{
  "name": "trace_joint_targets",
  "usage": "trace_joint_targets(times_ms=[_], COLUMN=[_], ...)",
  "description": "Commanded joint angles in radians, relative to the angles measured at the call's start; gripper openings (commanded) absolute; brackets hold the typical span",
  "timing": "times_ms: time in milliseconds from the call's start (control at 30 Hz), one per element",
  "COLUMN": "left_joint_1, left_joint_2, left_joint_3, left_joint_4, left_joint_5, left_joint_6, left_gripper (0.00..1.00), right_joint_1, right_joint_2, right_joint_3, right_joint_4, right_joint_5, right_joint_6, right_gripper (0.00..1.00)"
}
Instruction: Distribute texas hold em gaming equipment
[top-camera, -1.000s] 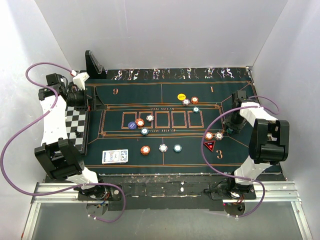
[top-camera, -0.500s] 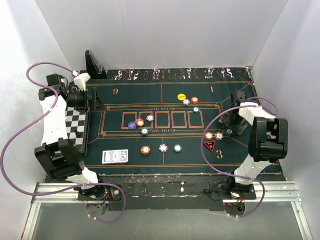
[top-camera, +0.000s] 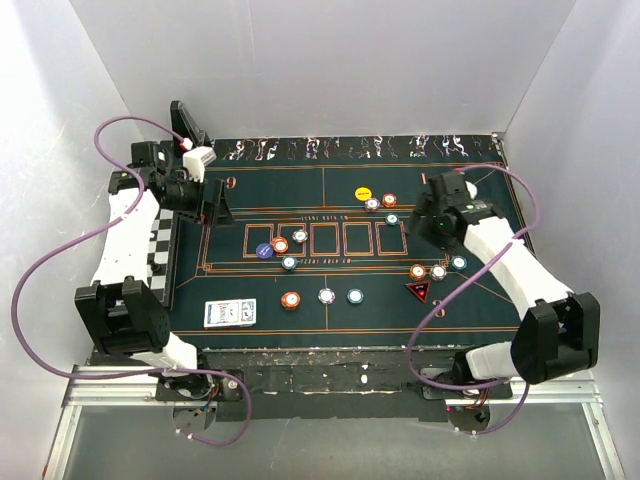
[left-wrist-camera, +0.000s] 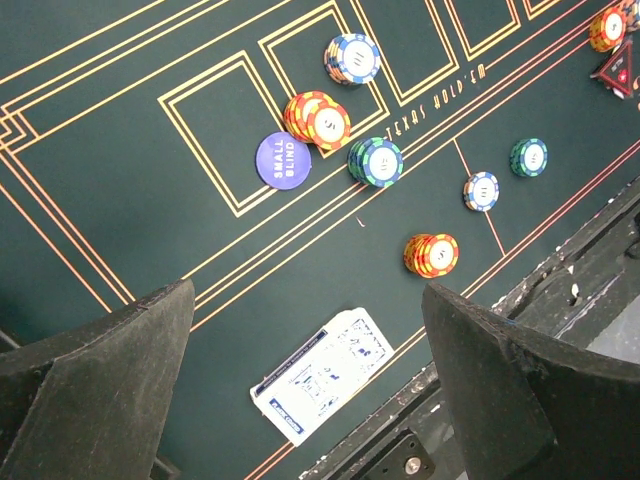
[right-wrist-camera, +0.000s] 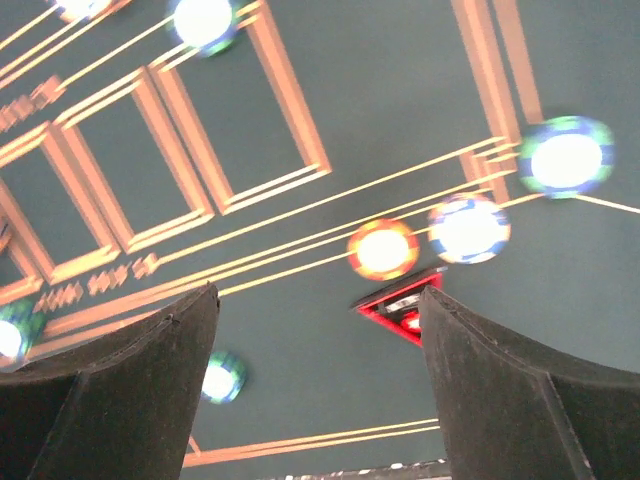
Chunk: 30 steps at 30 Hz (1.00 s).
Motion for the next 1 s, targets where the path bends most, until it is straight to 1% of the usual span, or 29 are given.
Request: trace_joint_targets(times_ms=[0, 33, 100, 167, 267, 300, 333, 433, 500, 600, 733, 833, 967], left_joint_1=[-0.057, -0.071, -0.086, -0.103, -0.126, -0.128, -0.166, -0.218, -0.25, -0.303, -0.332, -0.375, -0.415], left_joint_2=[-0.044, -0.041, -0.041, -0.047, -0.067, -0.075, -0.083, -0.107, -0.127, -0.168, -0.205, -0.19, -0.136], left_joint_3=[-0.012, -0.009, -0.01, -0.019, -0.053, -0.067, -0.085, -0.155, -0.214, -0.32, -0.424, -0.45, -0.461], left_joint_4=[0.06, 0.06, 0.059, 0.057, 0.059, 0.057, 0.062, 0.073, 0.085, 0.143, 0.224, 0.258, 0.261], left_joint_5=[-0.054, -0.063, -0.078, -0.083, -0.092, -0.098, -0.104, -0.129, -0.118, -0.12, -0.08, -0.092, -0.116], left_joint_6=[-0.005, -0.002, 0.004, 0.018, 0.036, 0.041, 0.05, 0.083, 0.122, 0.185, 0.284, 0.312, 0.346], left_gripper=[0.98, 0.98, 0.94, 0.92, 0.92, 0.95, 0.98, 0.98, 0.98, 0.98, 0.98, 0.98, 0.98], right_joint_1=[0.2, 0.224, 0.305, 0.352, 0.397, 0.412, 0.42, 0.439, 0.443, 0.448, 0.448, 0.448, 0.448], right_joint_2=[-0.01, -0.006, -0.001, -0.004, -0.013, -0.016, -0.019, -0.032, -0.045, -0.079, -0.131, -0.159, -0.174], right_joint_3=[0.09, 0.108, 0.131, 0.127, 0.102, 0.093, 0.084, 0.055, 0.035, -0.016, -0.077, -0.105, -0.106], right_joint_4=[-0.034, -0.025, -0.011, 0.015, 0.055, 0.065, 0.076, 0.099, 0.099, 0.124, 0.164, 0.184, 0.177], right_joint_5=[-0.07, -0.093, -0.142, -0.194, -0.262, -0.275, -0.285, -0.3, -0.294, -0.295, -0.306, -0.314, -0.311], right_joint_6=[-0.033, -0.052, -0.077, -0.095, -0.112, -0.114, -0.114, -0.12, -0.123, -0.125, -0.129, -0.138, -0.146], right_gripper=[0.88, 0.88, 0.89, 0.89, 0.89, 0.89, 0.9, 0.9, 0.91, 0.91, 0.92, 0.92, 0.92])
